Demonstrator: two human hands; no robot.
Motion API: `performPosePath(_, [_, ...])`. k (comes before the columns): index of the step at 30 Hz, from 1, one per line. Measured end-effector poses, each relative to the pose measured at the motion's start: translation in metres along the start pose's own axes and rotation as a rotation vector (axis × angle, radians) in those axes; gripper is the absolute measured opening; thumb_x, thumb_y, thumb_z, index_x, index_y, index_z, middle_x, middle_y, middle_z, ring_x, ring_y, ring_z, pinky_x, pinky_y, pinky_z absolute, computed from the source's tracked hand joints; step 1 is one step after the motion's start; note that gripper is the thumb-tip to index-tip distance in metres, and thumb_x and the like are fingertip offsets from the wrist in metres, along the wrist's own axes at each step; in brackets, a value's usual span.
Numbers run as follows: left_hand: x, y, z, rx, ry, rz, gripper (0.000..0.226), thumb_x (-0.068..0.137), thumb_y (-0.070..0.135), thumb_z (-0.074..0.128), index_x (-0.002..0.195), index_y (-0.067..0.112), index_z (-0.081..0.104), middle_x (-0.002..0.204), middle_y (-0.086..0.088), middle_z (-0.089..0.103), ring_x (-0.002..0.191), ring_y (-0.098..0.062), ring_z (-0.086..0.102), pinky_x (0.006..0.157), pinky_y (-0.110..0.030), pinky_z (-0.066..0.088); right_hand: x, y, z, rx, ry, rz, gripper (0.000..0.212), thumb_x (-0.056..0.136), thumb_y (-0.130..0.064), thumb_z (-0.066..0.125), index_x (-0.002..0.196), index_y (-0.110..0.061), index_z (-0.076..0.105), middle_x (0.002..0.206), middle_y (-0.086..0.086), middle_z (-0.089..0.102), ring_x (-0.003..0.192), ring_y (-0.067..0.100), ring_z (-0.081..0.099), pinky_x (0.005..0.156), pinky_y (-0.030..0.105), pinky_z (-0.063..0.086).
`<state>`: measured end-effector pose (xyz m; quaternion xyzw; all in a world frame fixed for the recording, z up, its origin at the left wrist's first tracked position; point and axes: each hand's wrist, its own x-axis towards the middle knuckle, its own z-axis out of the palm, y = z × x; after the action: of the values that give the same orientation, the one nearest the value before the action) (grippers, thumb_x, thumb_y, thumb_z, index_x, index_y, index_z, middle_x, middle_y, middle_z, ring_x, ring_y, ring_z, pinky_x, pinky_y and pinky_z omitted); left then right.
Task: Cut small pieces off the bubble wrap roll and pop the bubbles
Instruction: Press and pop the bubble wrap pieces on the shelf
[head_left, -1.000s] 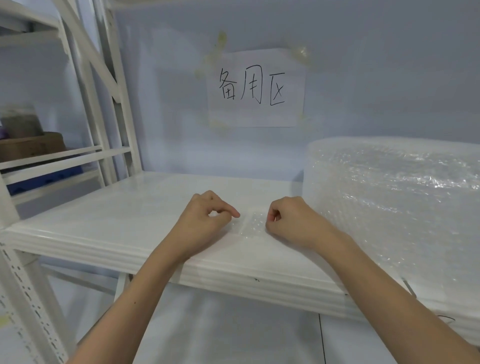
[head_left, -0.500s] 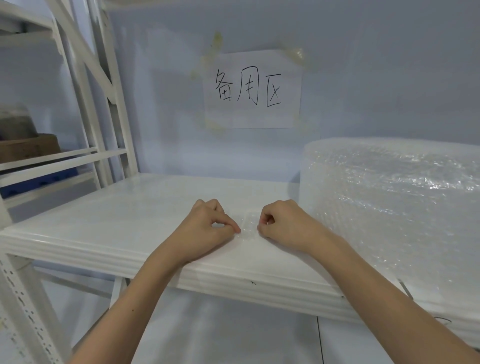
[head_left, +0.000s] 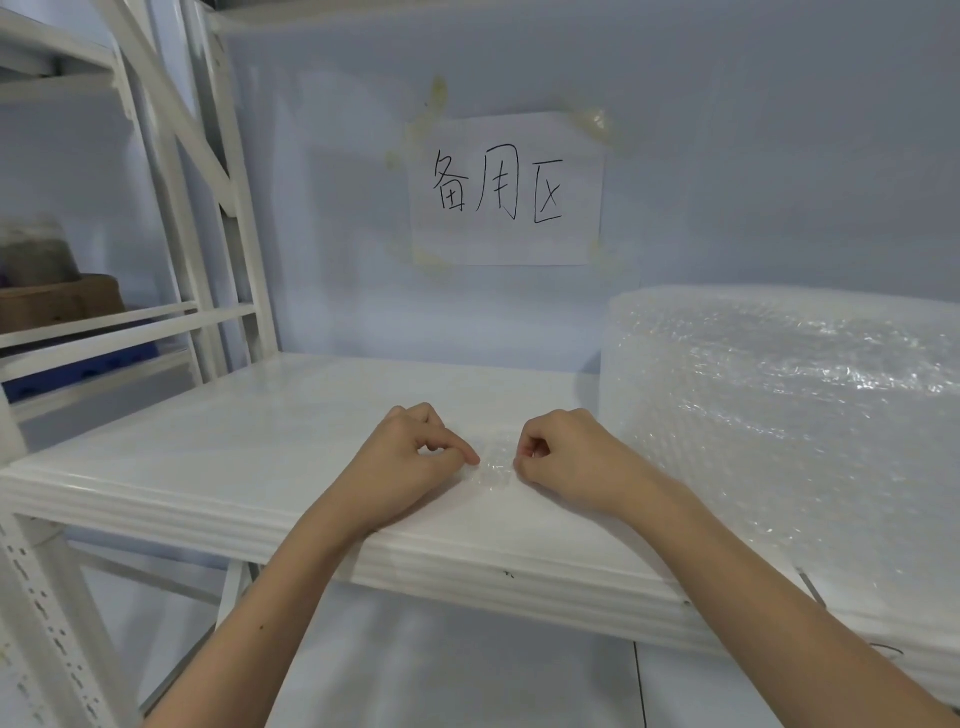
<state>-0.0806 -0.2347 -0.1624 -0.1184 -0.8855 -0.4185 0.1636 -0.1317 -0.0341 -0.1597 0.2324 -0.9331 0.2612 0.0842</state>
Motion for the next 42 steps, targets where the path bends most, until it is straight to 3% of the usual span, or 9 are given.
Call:
performPosePath(6, [0.002,-0.002,-0.004,-0.128,0.066,-0.028,0.031,0.088,0.011,0.059,0.077,0.031,0.080,0.082,0.002,0.051,0.072,-0.009,0.050,0.069,-0.024,0.038,0.000,0.001,-0.001,-0.005,0.017,0.019,0.014,0.078,-0.021,0.055,0.070,-0.018,0.065,0.071,-0.006,0.063,0.070,0.018,0.065,0.069,0.039,0.058])
performPosePath(15, [0.005,-0.008,-0.004,-0.216,0.104,-0.036,0.026,0.094,0.017,0.059,0.097,0.034,0.078,0.081,0.004,0.048,0.062,-0.006,0.044,0.057,-0.008,0.034,0.001,0.001,-0.004,-0.026,0.091,0.083,0.016,0.081,-0.015,0.052,0.075,-0.012,0.066,0.083,0.001,0.064,0.078,0.020,0.063,0.068,0.034,0.054])
performPosePath(20, [0.006,-0.010,-0.004,-0.196,0.147,-0.035,0.022,0.097,0.023,0.058,0.105,0.035,0.075,0.091,0.003,0.056,0.068,-0.006,0.048,0.064,-0.008,0.036,0.001,-0.001,-0.004,-0.011,0.125,0.084,0.016,0.084,-0.014,0.051,0.078,-0.010,0.066,0.082,0.002,0.062,0.080,0.021,0.061,0.063,0.029,0.047])
performPosePath(25, [0.007,-0.013,-0.005,-0.237,0.244,-0.101,0.020,0.097,0.029,0.057,0.106,0.030,0.075,0.115,0.014,0.067,0.107,-0.002,0.059,0.088,-0.017,0.040,0.002,-0.002,-0.006,0.007,0.191,0.047,0.015,0.086,-0.014,0.051,0.081,-0.013,0.064,0.086,0.002,0.064,0.085,0.021,0.060,0.072,0.032,0.050])
performPosePath(27, [0.008,-0.015,-0.004,-0.233,0.264,-0.137,0.022,0.096,0.027,0.058,0.110,0.025,0.074,0.116,0.014,0.068,0.104,0.001,0.060,0.085,-0.015,0.040,0.002,-0.004,-0.006,-0.009,0.213,0.014,0.015,0.087,-0.014,0.050,0.084,-0.013,0.065,0.091,0.004,0.064,0.089,0.020,0.058,0.078,0.033,0.049])
performPosePath(31, [0.010,-0.018,-0.001,-0.136,0.246,-0.181,0.024,0.093,0.022,0.061,0.113,0.027,0.072,0.103,0.013,0.070,0.078,-0.003,0.059,0.071,-0.013,0.042,0.001,-0.005,-0.007,-0.017,0.241,-0.021,0.017,0.089,-0.015,0.050,0.090,-0.011,0.066,0.098,0.003,0.061,0.095,0.018,0.054,0.082,0.031,0.045])
performPosePath(36, [0.009,-0.018,-0.002,-0.074,0.215,-0.214,0.028,0.093,0.030,0.062,0.120,0.027,0.068,0.111,0.013,0.067,0.103,-0.011,0.060,0.090,-0.024,0.044,0.001,-0.006,-0.006,-0.025,0.224,-0.025,0.018,0.090,-0.017,0.049,0.091,-0.012,0.066,0.100,0.002,0.059,0.095,0.017,0.054,0.082,0.032,0.047])
performPosePath(39, [0.009,-0.018,-0.001,-0.004,0.201,-0.255,0.034,0.092,0.035,0.062,0.124,0.025,0.066,0.117,0.008,0.066,0.109,-0.011,0.056,0.088,-0.023,0.036,0.000,-0.007,-0.005,-0.022,0.225,-0.031,0.018,0.091,-0.018,0.049,0.090,-0.013,0.066,0.099,0.001,0.060,0.094,0.016,0.054,0.080,0.030,0.045])
performPosePath(42, [0.011,-0.017,0.001,0.064,0.219,-0.297,0.025,0.090,0.034,0.063,0.109,0.020,0.072,0.113,0.005,0.068,0.104,-0.014,0.060,0.078,-0.021,0.039,0.001,-0.009,-0.004,0.000,0.233,-0.037,0.018,0.091,-0.017,0.050,0.088,-0.013,0.067,0.097,0.001,0.061,0.090,0.014,0.053,0.074,0.025,0.040])
